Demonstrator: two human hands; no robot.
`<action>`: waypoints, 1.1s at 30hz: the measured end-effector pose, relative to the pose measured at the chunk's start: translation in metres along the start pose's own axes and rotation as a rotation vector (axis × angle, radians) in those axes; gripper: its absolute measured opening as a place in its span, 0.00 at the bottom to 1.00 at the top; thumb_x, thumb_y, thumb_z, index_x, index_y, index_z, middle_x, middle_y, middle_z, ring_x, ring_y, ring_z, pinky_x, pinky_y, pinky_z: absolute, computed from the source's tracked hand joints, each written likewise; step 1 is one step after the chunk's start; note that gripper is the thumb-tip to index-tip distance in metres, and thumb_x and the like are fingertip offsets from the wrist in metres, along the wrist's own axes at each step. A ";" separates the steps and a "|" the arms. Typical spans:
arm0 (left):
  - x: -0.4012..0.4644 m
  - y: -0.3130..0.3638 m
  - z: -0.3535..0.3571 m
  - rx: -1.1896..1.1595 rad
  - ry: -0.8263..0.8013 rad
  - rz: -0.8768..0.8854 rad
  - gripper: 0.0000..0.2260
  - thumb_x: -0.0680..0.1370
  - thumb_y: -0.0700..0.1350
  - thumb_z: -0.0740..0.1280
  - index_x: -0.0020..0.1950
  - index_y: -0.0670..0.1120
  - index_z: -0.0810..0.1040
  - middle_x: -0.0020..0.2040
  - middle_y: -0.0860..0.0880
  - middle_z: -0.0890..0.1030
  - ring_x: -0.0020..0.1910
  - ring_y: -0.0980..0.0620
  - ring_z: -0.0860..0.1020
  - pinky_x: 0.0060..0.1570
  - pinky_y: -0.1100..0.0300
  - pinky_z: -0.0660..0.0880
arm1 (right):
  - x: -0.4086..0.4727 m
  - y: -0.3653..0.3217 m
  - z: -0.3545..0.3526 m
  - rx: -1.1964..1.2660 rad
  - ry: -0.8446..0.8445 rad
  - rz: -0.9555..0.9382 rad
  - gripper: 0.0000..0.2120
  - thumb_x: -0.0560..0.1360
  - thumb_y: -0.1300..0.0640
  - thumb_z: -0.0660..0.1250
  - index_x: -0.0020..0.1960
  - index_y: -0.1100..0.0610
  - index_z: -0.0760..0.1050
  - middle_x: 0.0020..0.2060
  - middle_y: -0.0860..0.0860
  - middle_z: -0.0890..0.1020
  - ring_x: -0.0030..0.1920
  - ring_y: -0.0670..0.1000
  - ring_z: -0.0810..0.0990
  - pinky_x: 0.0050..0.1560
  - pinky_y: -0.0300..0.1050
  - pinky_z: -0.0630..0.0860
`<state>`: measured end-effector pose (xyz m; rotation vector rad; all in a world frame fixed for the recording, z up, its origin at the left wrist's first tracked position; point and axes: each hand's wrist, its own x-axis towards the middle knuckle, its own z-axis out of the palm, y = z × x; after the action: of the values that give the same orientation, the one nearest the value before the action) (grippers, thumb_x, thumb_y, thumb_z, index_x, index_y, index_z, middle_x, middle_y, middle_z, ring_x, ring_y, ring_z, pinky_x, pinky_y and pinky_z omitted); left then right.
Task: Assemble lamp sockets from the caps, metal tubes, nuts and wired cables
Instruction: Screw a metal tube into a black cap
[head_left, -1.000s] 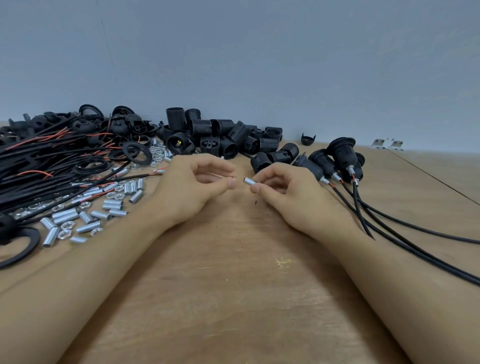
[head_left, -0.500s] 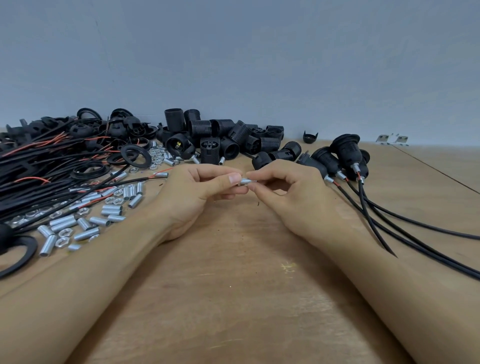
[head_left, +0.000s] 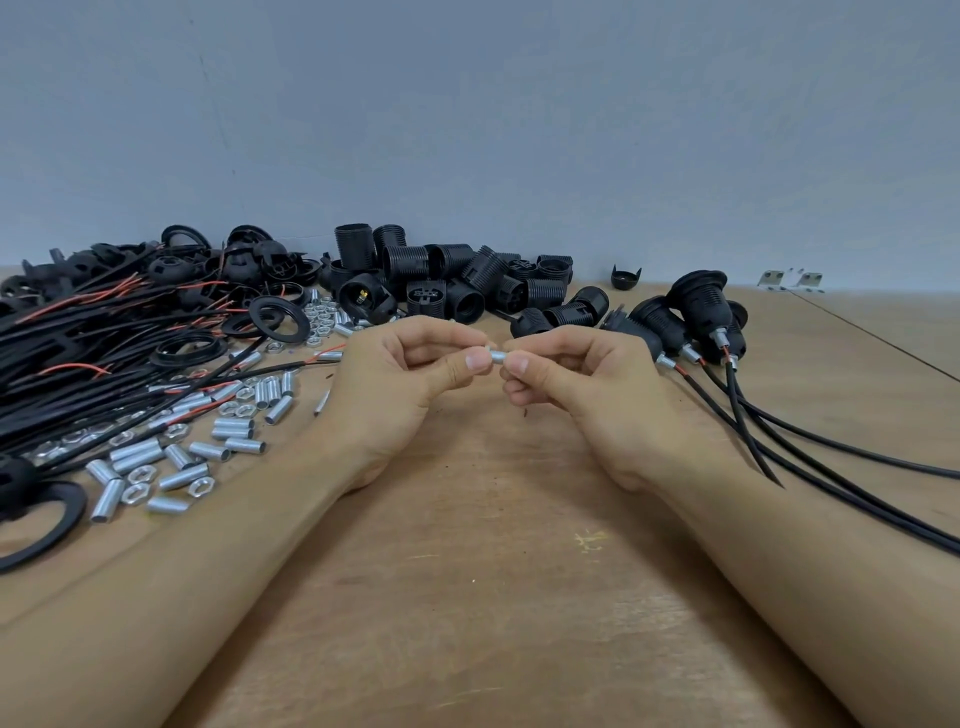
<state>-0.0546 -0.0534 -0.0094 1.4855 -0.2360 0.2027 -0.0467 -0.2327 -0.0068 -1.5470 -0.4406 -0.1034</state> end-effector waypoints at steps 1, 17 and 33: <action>0.000 0.000 0.000 0.004 0.007 0.000 0.11 0.67 0.44 0.74 0.48 0.43 0.84 0.43 0.45 0.87 0.42 0.52 0.84 0.46 0.63 0.80 | -0.001 -0.001 0.001 -0.028 0.002 -0.029 0.06 0.73 0.66 0.73 0.45 0.57 0.84 0.37 0.57 0.85 0.38 0.50 0.83 0.42 0.43 0.82; 0.001 -0.004 -0.001 -0.141 -0.083 -0.115 0.12 0.70 0.41 0.70 0.50 0.38 0.84 0.42 0.42 0.86 0.38 0.53 0.83 0.43 0.62 0.81 | -0.006 -0.007 -0.003 -0.484 -0.015 -0.387 0.07 0.73 0.65 0.73 0.50 0.58 0.84 0.40 0.55 0.84 0.41 0.54 0.83 0.44 0.50 0.79; 0.001 0.006 -0.006 -0.126 -0.012 0.055 0.31 0.57 0.31 0.56 0.59 0.40 0.79 0.36 0.45 0.85 0.57 0.45 0.82 0.58 0.53 0.77 | 0.006 -0.001 -0.007 -0.141 0.061 -0.043 0.03 0.75 0.64 0.72 0.45 0.60 0.84 0.35 0.56 0.85 0.33 0.50 0.83 0.39 0.39 0.80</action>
<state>-0.0551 -0.0469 -0.0040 1.3570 -0.2941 0.2190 -0.0402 -0.2388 -0.0038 -1.6678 -0.4259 -0.2188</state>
